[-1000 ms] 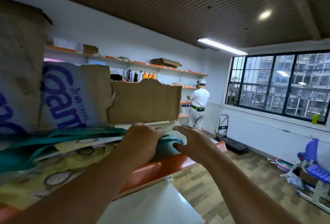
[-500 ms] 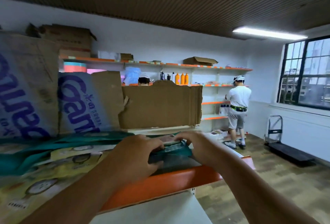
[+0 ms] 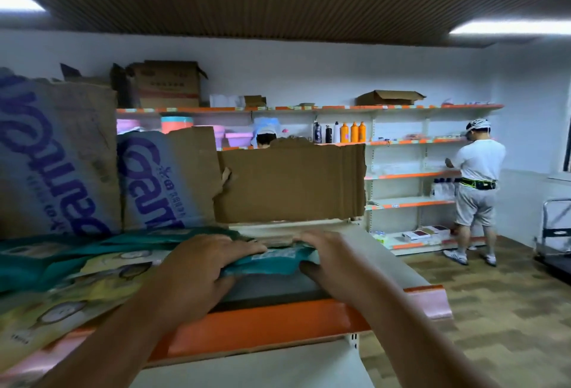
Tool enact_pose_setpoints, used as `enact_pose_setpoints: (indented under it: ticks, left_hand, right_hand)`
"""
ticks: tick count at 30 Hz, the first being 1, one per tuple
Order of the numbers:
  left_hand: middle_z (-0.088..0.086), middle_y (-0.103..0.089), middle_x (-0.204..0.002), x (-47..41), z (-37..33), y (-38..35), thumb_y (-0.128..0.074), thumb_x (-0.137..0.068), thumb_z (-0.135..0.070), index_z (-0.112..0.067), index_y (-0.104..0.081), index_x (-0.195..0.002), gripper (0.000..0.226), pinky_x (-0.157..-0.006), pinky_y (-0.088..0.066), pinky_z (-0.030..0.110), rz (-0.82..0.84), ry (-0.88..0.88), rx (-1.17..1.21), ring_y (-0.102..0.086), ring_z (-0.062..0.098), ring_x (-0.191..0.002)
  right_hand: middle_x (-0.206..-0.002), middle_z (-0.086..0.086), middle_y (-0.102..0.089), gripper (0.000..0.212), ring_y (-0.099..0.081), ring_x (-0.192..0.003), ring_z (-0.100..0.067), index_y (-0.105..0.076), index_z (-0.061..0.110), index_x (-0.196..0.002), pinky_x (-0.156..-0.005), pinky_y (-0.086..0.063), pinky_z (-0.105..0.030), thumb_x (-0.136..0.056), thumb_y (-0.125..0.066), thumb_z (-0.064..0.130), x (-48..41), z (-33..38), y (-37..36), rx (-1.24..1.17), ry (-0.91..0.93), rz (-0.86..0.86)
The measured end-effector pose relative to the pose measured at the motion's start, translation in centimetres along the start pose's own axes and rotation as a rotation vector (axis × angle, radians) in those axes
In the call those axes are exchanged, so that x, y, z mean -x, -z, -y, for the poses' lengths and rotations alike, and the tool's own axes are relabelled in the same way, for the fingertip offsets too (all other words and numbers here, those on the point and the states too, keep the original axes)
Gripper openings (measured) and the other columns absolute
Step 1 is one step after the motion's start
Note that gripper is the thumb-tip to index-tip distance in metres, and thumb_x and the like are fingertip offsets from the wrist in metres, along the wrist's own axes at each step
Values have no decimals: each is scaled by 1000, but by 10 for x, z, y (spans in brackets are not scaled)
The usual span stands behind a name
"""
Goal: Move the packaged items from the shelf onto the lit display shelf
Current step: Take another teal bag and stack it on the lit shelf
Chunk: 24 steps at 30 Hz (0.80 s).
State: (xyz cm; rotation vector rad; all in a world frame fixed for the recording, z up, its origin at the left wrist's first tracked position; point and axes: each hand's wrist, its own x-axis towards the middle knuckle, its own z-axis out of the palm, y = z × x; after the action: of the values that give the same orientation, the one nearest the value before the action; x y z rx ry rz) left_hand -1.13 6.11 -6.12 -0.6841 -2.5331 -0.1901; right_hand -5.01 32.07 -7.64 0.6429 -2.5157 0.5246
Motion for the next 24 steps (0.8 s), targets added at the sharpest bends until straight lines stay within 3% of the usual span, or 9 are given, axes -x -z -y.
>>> enact_pose_setpoints:
  ticks: [3,6,10,13,16,19,22,24]
  left_hand:
    - [-35,-54,-131,4,4,1,-64,-89,-28,-71,-35,-136,69,-99,-40,19,-38,-36,14,-45,-12,-118]
    - [-32,-59,-130,6,3,3,-58,-85,-31,-60,-44,-140,64,-98,-44,17,-102,-73,48,-51,-10,-118]
    - [-30,-64,-120,8,3,2,-54,-90,-48,-62,-46,-135,47,-87,-48,18,-248,-88,102,-57,-9,-107]
    - [-46,-57,-102,8,-2,2,-52,-90,-71,-78,-43,-117,30,-78,-45,10,-296,-34,134,-55,-16,-101]
    - [-47,-59,-113,5,-1,1,-70,-88,-52,-74,-52,-120,43,-86,-49,12,-276,-43,233,-56,-17,-109]
    - [-43,-55,-128,3,10,-3,-78,-77,-10,-71,-51,-128,83,-100,-49,24,-260,-116,226,-56,-10,-119]
    - [-34,-55,-135,-1,17,-4,-76,-67,3,-55,-55,-134,91,-102,-47,32,-299,-175,150,-52,-5,-125]
    - [-25,-58,-132,-4,19,-3,-88,-61,-2,-45,-60,-131,87,-94,-50,37,-329,-223,51,-55,3,-123]
  right_hand:
    - [-107,16,-69,42,-63,-95,-4,-59,42,-128,-82,-53,-25,-87,-69,37,2,-6,1,28,-41,-79]
    - [-100,14,-68,29,-63,-89,-7,-65,38,-114,-79,-55,-30,-86,-72,40,-1,-11,-3,-27,-96,-94]
    - [-99,13,-65,23,-61,-86,-10,-72,24,-93,-74,-54,-27,-76,-85,30,6,-11,1,-113,-60,-439]
    - [-101,9,-64,24,-61,-88,-13,-68,17,-89,-73,-57,-30,-74,-87,22,17,-6,5,-63,27,-625]
    - [-102,3,-63,15,-61,-94,-17,-69,12,-87,-79,-54,-31,-78,-79,18,21,-5,4,16,144,-780]
    - [-109,-5,-64,16,-60,-104,-25,-71,9,-90,-90,-51,-28,-84,-68,24,22,-3,3,15,195,-846]
    - [-138,-8,-55,36,-47,-130,-37,-70,17,-112,-96,-52,-47,-79,-80,26,19,-3,0,160,58,-719]
    - [-155,-5,-38,61,-26,-147,-42,-60,26,-132,-105,-40,-60,-76,-82,40,15,0,-2,294,-32,-567]
